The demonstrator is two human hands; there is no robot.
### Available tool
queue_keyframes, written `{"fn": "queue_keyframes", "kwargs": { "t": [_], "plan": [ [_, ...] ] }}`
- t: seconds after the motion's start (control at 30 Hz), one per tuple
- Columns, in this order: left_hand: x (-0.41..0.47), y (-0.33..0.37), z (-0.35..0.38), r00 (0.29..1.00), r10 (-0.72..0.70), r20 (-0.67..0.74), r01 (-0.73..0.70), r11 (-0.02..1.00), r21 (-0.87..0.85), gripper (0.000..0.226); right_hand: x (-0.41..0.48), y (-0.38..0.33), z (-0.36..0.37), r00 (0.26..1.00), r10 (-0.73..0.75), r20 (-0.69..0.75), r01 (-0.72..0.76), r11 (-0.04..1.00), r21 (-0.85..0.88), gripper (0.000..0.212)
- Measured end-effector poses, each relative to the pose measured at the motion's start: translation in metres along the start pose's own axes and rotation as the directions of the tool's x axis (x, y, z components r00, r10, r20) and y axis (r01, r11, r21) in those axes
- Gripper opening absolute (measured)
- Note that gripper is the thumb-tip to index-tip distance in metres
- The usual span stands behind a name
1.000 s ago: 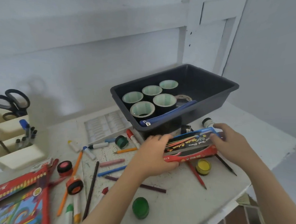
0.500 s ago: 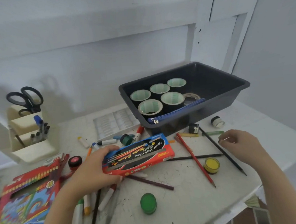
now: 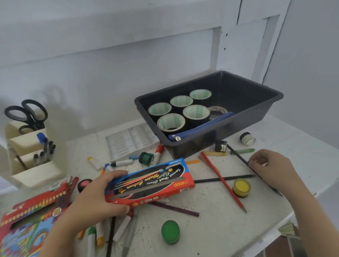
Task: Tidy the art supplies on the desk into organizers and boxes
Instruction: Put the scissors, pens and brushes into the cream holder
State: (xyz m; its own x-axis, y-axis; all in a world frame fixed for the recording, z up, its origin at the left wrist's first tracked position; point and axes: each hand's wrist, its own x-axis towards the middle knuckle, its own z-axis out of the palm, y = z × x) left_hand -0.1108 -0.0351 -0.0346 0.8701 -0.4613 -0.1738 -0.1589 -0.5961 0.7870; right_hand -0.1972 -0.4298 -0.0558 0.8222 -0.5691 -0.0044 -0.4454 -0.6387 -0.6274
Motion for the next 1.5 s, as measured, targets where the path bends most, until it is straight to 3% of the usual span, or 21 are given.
{"fn": "queue_keyframes", "kwargs": {
  "t": [0.13,0.2,0.3,0.43,0.5,0.67,0.83,1.03,1.3,1.4,1.5],
  "plan": [
    [0.002,0.011,0.013,0.998,0.043,-0.049,-0.044,0.999,-0.027,0.072,-0.014,-0.025,0.005,0.972,-0.164,-0.167,0.197,0.960,0.201,0.012],
    [0.004,0.020,0.022,0.996,0.082,-0.038,-0.082,0.997,-0.012,0.072,-0.023,-0.044,0.011,0.979,-0.193,-0.062,0.203,0.909,0.364,0.019],
    [0.013,0.031,0.037,0.989,0.149,-0.013,-0.148,0.988,0.053,0.075,-0.036,-0.063,0.020,0.972,-0.185,0.146,0.077,0.834,0.546,0.028],
    [0.023,0.040,0.054,0.979,0.186,-0.081,-0.179,0.980,0.086,0.084,-0.038,-0.067,0.023,0.971,-0.183,0.156,0.054,0.799,0.599,0.022],
    [0.024,0.040,0.057,0.978,0.185,-0.099,-0.180,0.982,0.062,0.080,-0.032,-0.063,0.020,0.983,-0.135,0.123,0.036,0.803,0.596,0.024],
    [0.020,0.025,0.050,0.953,0.166,-0.253,-0.156,0.986,0.060,0.046,-0.009,-0.044,0.006,1.000,0.030,0.006,-0.028,0.818,0.575,0.021],
    [0.011,0.006,0.034,0.924,0.073,-0.375,-0.058,0.997,0.052,0.037,-0.003,-0.026,0.005,0.992,0.037,-0.123,0.022,0.895,0.446,0.019],
    [-0.001,0.000,0.018,0.897,-0.007,-0.442,-0.001,1.000,-0.017,0.034,0.000,-0.021,0.016,0.989,0.023,-0.145,0.012,0.972,0.236,0.030],
    [-0.016,0.003,0.011,0.881,-0.045,-0.472,0.021,0.998,-0.056,0.037,-0.008,-0.039,0.027,0.967,-0.161,-0.196,0.159,0.987,-0.026,0.034],
    [-0.026,-0.001,0.008,0.858,-0.072,-0.509,0.021,0.994,-0.104,0.038,-0.016,-0.056,0.033,0.933,-0.252,-0.258,0.272,0.961,0.042,0.023],
    [-0.037,-0.006,0.003,0.821,-0.105,-0.562,0.021,0.988,-0.154,0.035,-0.023,-0.075,0.039,0.916,-0.345,-0.205,0.377,0.916,0.139,0.016]
  ]
}}
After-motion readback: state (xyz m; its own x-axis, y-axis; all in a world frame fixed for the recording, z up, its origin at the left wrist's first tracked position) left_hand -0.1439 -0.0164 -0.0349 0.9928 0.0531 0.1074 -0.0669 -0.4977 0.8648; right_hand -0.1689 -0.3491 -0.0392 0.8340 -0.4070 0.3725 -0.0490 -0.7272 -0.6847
